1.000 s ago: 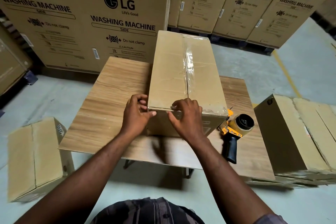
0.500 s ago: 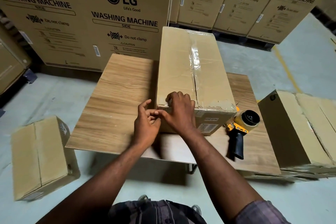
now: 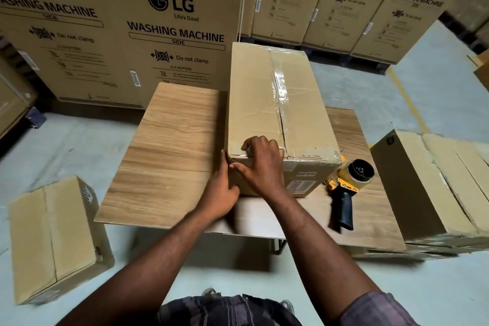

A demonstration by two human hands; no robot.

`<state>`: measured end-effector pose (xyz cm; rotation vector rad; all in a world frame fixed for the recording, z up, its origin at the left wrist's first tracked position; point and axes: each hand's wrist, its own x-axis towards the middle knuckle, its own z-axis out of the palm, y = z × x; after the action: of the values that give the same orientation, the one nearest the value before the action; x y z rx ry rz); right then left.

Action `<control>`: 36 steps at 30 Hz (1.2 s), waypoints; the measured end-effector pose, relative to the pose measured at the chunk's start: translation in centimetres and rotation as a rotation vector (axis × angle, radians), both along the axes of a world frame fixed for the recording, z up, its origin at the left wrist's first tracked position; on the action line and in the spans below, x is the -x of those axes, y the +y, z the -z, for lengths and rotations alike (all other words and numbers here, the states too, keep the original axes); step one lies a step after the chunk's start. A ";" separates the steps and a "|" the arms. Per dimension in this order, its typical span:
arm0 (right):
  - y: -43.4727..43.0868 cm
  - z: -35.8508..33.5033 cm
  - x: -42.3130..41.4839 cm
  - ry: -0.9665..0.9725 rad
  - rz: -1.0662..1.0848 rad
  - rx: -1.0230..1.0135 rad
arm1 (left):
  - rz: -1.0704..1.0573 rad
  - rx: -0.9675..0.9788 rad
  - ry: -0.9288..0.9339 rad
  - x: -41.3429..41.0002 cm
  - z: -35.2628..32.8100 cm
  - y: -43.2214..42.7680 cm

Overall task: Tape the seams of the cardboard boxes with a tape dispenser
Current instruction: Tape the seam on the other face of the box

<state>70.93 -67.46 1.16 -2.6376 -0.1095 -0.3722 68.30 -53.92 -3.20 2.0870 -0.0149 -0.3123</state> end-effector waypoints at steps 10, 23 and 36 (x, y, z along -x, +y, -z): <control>-4.0 -2.5 0.4 0.157 0.001 -0.724 | -0.265 0.300 -0.075 -2.0 -2.6 0.1; -17.7 -2.6 -9.9 0.095 0.389 -0.133 | -0.176 0.010 -0.017 -12.8 -4.3 -1.7; -19.8 -2.3 -20.2 0.403 0.213 -0.470 | -0.229 0.095 0.036 -23.7 -6.1 -3.9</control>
<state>91.08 -87.24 3.46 -2.2045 0.3494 0.0691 92.00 -57.82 2.87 1.9660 0.2250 -0.2051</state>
